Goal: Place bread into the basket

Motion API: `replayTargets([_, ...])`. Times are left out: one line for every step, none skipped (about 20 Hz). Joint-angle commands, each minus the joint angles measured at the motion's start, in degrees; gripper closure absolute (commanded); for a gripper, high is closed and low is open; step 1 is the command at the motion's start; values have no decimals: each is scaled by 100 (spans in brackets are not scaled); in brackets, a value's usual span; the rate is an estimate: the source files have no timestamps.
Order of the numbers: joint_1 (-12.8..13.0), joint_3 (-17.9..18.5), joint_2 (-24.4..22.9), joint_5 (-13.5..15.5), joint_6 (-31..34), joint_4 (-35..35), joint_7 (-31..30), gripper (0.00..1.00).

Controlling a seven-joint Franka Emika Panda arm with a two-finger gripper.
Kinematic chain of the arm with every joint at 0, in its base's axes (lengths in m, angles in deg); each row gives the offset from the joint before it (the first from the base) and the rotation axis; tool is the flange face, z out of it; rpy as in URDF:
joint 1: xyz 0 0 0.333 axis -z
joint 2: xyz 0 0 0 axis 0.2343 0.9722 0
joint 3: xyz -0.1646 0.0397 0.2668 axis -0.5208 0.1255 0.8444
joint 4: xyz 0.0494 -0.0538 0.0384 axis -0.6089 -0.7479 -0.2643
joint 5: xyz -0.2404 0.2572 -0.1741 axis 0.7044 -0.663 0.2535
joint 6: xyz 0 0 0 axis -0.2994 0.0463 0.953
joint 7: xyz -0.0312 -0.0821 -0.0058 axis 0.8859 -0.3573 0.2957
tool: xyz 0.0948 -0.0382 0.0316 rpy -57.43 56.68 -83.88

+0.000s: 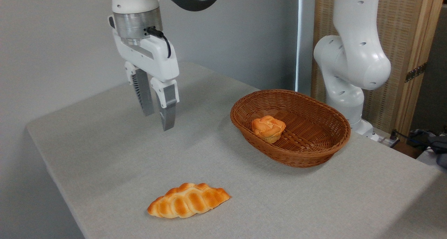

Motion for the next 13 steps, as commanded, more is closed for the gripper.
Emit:
replayTargets([-11,61,29,98,-89,127,-150,0])
replayTargets([-20,87,20,220,-89,127,-150,0])
replayTargets([-37,113,12,317,-89,127,-142,0])
replayTargets([-37,201,-6,344,-89,135,-124,0])
replayTargets([-37,263,-23,353,-81,144,-106,0])
replayTargets([-37,272,-24,344,-80,153,-106,0])
replayTargets([-37,272,-24,344,-72,144,-115,0])
replayTargets([-29,272,-24,344,-80,144,-115,0])
replayTargets([-28,263,-24,318,-89,144,-106,0])
replayTargets([-28,263,-32,318,-72,144,-115,0])
replayTargets([-28,254,-32,301,-28,144,-115,0])
replayTargets([-28,254,-32,300,-2,144,-106,0])
replayTargets([-28,246,-32,274,68,144,-106,0])
